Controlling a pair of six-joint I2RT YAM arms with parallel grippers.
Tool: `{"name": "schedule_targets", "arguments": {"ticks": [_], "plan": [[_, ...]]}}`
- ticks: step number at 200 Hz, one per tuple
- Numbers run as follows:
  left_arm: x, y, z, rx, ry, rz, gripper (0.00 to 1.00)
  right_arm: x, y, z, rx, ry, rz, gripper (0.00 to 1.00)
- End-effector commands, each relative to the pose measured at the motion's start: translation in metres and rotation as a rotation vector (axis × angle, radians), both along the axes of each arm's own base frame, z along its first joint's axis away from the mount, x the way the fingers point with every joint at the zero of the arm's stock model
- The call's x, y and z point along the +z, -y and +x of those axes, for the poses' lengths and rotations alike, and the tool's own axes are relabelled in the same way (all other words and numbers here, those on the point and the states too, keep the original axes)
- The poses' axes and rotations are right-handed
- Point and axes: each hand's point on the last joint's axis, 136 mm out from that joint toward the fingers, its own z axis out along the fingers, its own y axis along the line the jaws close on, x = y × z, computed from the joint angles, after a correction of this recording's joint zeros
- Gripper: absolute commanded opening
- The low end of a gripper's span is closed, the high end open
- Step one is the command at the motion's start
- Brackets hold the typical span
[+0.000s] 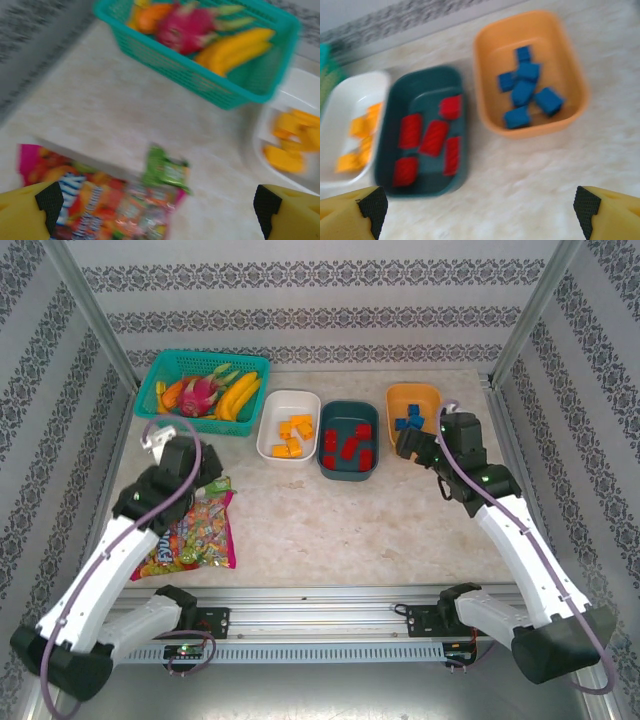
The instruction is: Sort the legos into containers by color
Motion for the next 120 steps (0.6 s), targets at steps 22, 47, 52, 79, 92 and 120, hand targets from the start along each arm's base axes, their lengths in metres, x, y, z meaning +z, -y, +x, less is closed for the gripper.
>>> {"name": "schedule_targets", "arguments": {"ticks": [22, 47, 52, 79, 92, 120], "plan": [[-0.038, -0.041, 0.011, 0.060, -0.049, 0.307, 1.00, -0.034, 0.055, 0.000, -0.133, 0.161, -0.310, 0.98], [-0.079, -0.035, 0.030, -0.020, -0.051, 0.300, 1.00, -0.065, 0.055, 0.004, -0.096, 0.171, -0.347, 0.98], [-0.084, -0.036, 0.035, -0.015, -0.036, 0.289, 1.00, -0.071, 0.055, 0.005, -0.093, 0.171, -0.345, 0.98], [-0.106, -0.034, 0.068, -0.039, -0.013, 0.204, 1.00, -0.095, 0.049, 0.019, -0.052, 0.178, -0.351, 0.98], [-0.108, -0.030, 0.090, -0.072, 0.011, 0.212, 1.00, -0.101, 0.043, 0.030, -0.014, 0.189, -0.354, 0.98], [-0.110, -0.028, 0.132, -0.146, 0.037, 0.259, 1.00, -0.116, 0.037, 0.049, 0.042, 0.212, -0.369, 0.98]]}}
